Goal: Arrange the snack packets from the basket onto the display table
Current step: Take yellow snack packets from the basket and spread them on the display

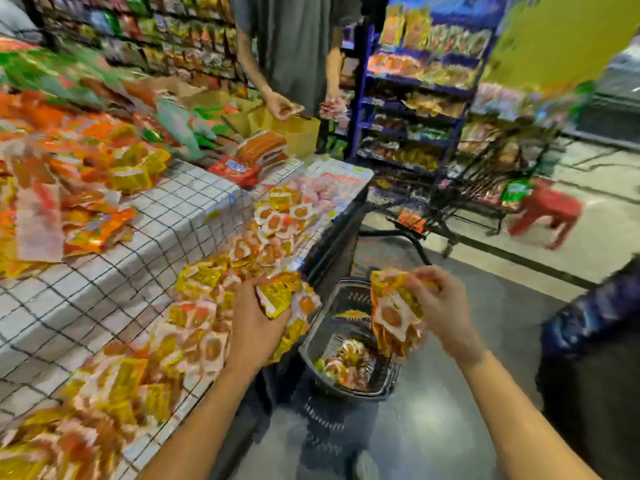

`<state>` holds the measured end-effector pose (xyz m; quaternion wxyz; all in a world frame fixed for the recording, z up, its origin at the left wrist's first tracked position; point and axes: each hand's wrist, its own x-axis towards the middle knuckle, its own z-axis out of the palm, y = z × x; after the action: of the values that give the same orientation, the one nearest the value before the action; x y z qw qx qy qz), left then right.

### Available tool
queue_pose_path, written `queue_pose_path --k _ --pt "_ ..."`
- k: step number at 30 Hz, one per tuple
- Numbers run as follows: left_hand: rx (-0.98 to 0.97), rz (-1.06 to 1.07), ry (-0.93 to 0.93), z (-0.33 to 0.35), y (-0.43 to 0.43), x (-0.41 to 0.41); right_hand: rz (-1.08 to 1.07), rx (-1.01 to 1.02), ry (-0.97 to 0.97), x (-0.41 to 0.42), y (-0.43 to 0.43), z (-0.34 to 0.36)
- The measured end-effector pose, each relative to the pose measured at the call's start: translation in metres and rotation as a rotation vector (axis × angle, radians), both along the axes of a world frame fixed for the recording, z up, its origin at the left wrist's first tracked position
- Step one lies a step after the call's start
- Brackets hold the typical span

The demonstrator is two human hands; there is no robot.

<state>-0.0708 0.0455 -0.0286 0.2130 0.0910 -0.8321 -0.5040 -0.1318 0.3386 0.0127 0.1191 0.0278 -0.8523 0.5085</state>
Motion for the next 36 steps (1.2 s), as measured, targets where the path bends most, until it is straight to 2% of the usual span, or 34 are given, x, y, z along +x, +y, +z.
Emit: queue_pose_path --k 8,13,18,24,28,36 --pt "0.092 -0.134 -0.166 -0.047 0.087 -0.093 -0.023 0.010 -0.052 -0.076 0.092 -0.059" --pt "0.075 -0.045 -0.208 -0.078 0.137 -0.153 0.001 -0.002 -0.152 -0.149 0.133 -0.120" --pt "0.094 0.015 -0.367 -0.128 0.167 -0.199 0.044 -0.043 -0.294 -0.210 0.149 -0.160" --pt "0.000 0.044 -0.501 -0.202 0.185 -0.249 0.098 -0.021 -0.470 -0.271 0.149 -0.239" --pt "0.014 0.093 -0.552 -0.273 0.192 -0.283 0.105 0.009 -0.545 -0.301 0.140 -0.317" --pt "-0.012 0.072 -0.662 -0.480 0.198 -0.333 0.053 0.102 -0.617 -0.338 0.120 -0.511"
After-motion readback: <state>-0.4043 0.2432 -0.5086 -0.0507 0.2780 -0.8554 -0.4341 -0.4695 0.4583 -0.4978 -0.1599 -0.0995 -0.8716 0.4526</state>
